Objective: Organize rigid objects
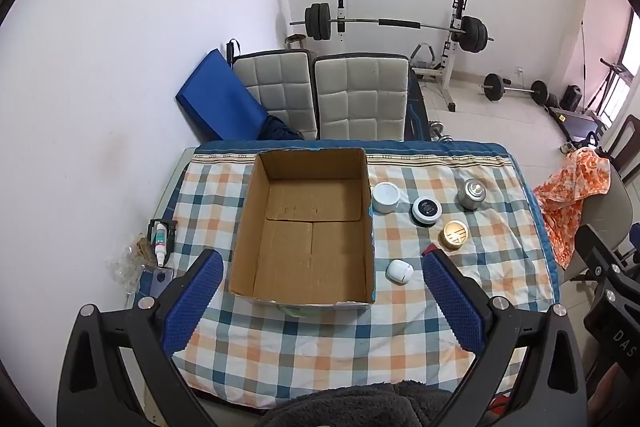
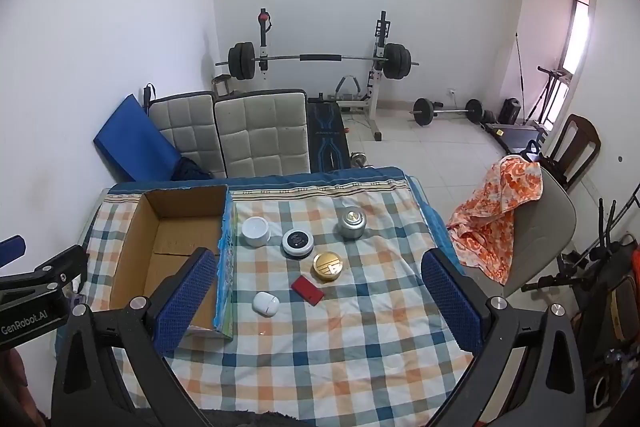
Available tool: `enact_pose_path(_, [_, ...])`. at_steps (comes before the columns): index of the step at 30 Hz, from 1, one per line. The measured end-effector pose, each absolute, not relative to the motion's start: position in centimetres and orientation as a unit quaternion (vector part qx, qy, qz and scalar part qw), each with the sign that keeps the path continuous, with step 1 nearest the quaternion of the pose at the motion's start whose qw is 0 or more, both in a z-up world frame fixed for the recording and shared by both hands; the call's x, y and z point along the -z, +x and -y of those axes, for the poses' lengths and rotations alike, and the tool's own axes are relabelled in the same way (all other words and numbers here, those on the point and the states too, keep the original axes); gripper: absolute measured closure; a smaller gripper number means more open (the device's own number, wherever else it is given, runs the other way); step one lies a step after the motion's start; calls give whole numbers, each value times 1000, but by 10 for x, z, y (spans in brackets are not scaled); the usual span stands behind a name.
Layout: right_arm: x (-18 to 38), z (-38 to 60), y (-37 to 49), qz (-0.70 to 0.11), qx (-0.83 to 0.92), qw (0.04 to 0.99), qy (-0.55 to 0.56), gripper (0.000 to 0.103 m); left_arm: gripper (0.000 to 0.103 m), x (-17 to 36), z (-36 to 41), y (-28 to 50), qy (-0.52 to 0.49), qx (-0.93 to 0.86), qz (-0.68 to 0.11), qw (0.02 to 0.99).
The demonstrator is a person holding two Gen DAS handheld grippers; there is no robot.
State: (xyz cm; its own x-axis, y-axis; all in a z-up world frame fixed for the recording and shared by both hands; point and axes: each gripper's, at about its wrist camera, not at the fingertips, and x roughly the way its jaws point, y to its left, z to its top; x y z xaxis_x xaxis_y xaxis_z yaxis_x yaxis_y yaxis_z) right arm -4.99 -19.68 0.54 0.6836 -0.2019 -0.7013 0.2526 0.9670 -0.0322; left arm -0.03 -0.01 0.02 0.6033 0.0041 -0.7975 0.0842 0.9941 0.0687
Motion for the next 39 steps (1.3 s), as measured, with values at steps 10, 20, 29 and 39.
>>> enact_pose_path(10, [-5,196,-48,-381,124,916,40,0,0,-3,0,-1,48,21,-441,896])
enact_pose_path(20, [-5,197,-50,-380,126,916,38,0,0,-7,1,-3,54,19,-437,898])
enact_pose_path(29, [-9,198,-51,-380,125,915,40,0,0,-6,0,-1,56,24,-442,895])
enact_pose_path(39, [-10,198,-51,-381,125,915,40,0,0,-5,2,-1,57,25,-442,895])
